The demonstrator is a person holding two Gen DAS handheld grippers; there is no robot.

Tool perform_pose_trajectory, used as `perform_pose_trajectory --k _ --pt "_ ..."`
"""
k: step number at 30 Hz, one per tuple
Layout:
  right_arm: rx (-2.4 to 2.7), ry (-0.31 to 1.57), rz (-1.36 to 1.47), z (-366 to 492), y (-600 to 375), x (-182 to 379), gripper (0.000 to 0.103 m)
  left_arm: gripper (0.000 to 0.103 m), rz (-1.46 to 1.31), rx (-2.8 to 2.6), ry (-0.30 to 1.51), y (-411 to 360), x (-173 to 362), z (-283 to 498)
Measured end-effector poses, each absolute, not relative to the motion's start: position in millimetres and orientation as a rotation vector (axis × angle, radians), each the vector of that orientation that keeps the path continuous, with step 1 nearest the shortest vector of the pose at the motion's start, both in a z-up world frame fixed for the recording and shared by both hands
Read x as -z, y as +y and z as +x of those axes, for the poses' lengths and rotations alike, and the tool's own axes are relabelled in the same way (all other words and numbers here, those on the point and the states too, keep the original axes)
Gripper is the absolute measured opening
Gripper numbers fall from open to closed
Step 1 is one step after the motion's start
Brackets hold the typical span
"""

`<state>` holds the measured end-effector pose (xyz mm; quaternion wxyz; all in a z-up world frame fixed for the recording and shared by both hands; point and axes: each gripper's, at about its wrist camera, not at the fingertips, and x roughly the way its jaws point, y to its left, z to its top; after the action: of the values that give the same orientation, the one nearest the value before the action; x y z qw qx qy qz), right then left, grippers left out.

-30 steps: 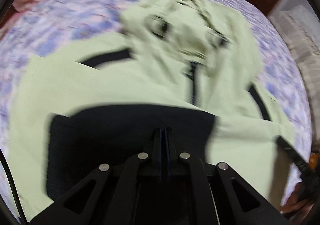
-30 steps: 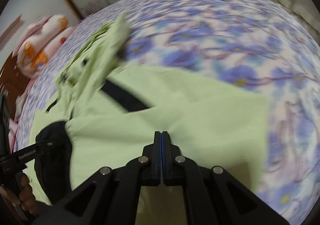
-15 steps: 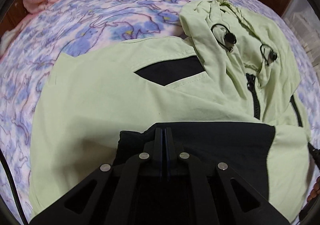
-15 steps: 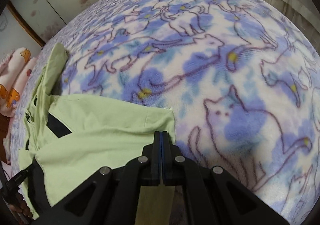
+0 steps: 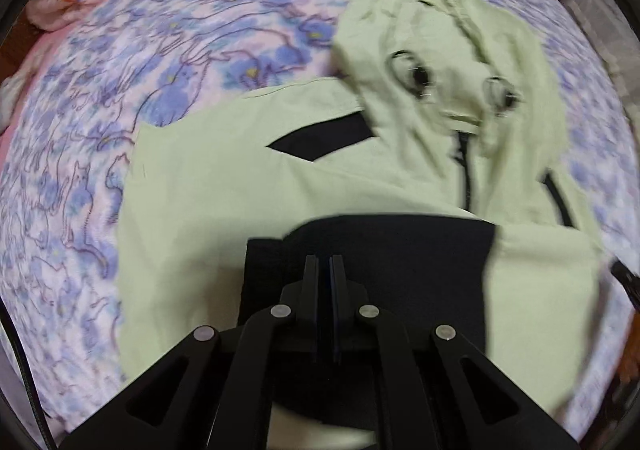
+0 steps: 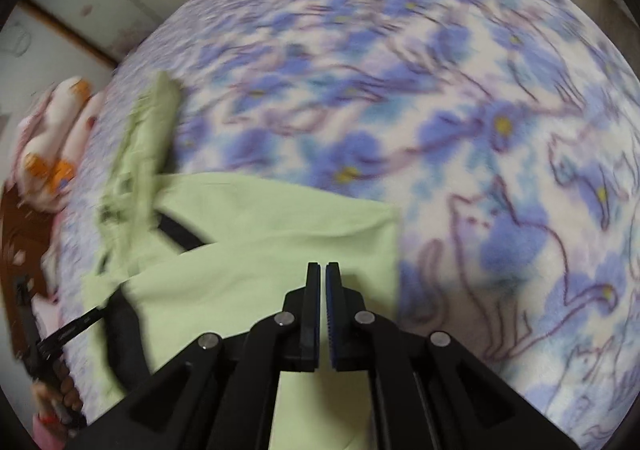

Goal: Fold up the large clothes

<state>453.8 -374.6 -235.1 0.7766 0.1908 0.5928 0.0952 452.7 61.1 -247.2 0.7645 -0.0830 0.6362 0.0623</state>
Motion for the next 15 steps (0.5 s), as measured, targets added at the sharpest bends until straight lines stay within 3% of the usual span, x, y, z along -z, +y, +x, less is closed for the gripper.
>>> perform_pose_trajectory --k 2,3,6,8,12,15 --pt "-0.275 1.311 0.418 462 -369 217 0.005 0.010 -0.140 -0.071 1.416 59 218 457" --pt "-0.329 1.326 0.434 471 -365 202 0.006 0.018 -0.120 -0.053 1.422 59 207 459" --pt "-0.417 1.332 0.488 497 -361 171 0.029 0.040 -0.057 0.007 1.415 64 166 475" --pt "-0.450 1.317 0.529 521 -358 147 0.044 0.043 -0.050 0.044 1.419 70 146 495" --pt "-0.503 1.297 0.491 576 -338 103 0.045 0.058 -0.055 0.117 1.434 84 113 545" --pt "-0.504 1.289 0.431 609 -323 84 0.050 0.059 0.003 0.115 1.451 89 105 584"
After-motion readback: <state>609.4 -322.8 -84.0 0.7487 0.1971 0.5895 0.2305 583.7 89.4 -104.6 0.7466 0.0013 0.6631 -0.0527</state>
